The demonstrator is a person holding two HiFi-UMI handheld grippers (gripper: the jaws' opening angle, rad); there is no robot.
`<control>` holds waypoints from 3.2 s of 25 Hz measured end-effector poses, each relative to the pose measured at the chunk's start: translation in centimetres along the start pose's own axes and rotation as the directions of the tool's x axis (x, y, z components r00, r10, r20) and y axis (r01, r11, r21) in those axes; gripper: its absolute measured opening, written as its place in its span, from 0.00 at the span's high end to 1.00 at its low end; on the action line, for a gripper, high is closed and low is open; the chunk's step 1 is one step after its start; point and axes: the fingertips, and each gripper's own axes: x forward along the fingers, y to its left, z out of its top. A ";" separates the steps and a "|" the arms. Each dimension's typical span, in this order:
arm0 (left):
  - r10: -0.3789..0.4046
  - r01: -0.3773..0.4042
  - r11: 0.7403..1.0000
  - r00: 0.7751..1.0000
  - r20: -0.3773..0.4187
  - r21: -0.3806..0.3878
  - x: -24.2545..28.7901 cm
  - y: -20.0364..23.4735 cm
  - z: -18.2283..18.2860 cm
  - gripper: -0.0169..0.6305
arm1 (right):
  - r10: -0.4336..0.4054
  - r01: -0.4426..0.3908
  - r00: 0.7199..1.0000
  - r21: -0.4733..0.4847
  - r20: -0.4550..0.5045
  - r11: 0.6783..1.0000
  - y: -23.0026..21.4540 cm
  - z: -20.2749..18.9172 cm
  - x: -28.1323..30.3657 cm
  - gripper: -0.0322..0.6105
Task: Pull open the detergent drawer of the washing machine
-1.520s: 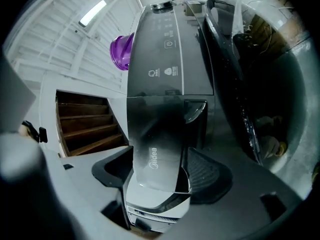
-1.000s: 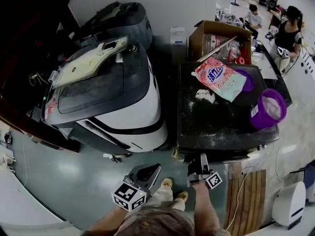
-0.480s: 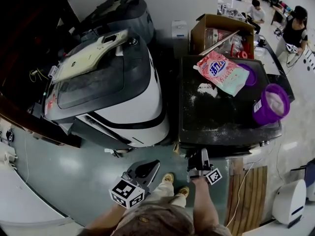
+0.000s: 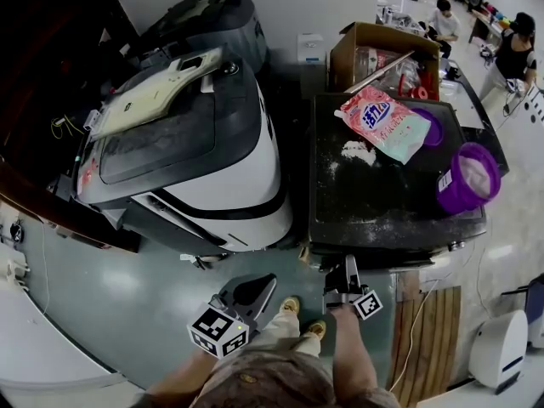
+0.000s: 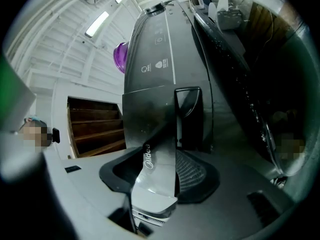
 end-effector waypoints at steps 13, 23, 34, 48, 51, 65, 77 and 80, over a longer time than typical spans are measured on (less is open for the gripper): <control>-0.006 0.006 1.000 1.000 0.007 -0.007 0.0 -1.1 -0.1 0.94 | -0.005 0.005 1.000 -0.006 -0.020 1.000 0.9 -0.4 -1.3 0.66; -0.030 0.030 1.000 1.000 0.006 -0.005 0.4 -2.6 -0.3 0.94 | -0.005 0.005 1.000 0.000 -0.019 1.000 2.0 -1.1 -4.1 0.66; -0.081 0.081 0.997 0.997 0.003 -0.005 1.3 -4.9 -0.4 0.94 | -0.018 0.017 0.998 -0.024 -0.052 1.000 3.5 -1.8 -7.2 0.67; -0.133 0.133 0.991 0.991 -0.022 -0.003 1.6 -7.1 -1.5 0.94 | -0.016 0.014 0.999 -0.036 -0.052 0.999 5.0 -2.6 -10.8 0.67; -0.146 0.146 0.989 0.989 -0.025 -0.002 1.7 -7.6 -1.7 0.94 | -0.014 0.012 0.999 -0.042 -0.051 0.999 5.3 -2.6 -11.3 0.67; -0.197 0.197 0.980 0.980 -0.036 -0.013 2.3 -8.7 -2.1 0.94 | -0.048 0.047 0.999 -0.056 -0.022 0.997 5.8 -2.8 -12.8 0.67; -0.228 0.228 0.974 0.973 -0.034 -0.016 3.4 -8.7 -1.6 0.94 | -0.106 0.103 0.992 -0.055 -0.064 0.993 5.2 -2.7 -13.9 0.64; -0.241 0.240 0.970 0.970 -0.031 -0.021 4.2 -8.8 -1.1 0.94 | -0.115 0.109 0.990 -0.074 -0.085 0.991 6.0 -1.8 -14.6 0.63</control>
